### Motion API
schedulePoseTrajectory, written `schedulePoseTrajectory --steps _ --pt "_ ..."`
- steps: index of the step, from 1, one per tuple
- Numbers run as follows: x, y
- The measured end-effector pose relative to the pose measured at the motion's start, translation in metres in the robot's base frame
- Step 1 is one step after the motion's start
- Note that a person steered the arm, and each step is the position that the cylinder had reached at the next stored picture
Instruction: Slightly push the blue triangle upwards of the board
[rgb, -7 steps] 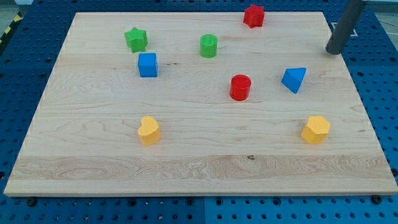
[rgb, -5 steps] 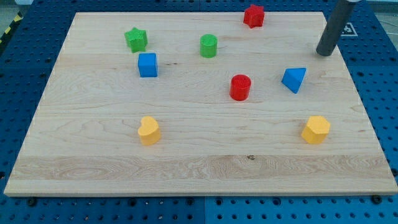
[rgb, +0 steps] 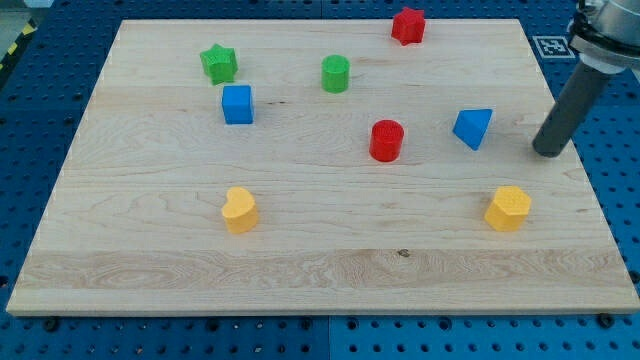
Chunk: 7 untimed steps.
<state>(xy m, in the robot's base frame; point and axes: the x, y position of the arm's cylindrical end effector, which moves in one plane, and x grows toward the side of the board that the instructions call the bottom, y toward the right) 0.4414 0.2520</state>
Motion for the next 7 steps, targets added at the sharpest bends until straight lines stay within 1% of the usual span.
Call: schedulePoseTrajectory --steps 1,4,6,7 --pt "0.0 -0.029" --pt "0.0 -0.059" --pt "0.0 -0.066" --pt "0.0 -0.078"
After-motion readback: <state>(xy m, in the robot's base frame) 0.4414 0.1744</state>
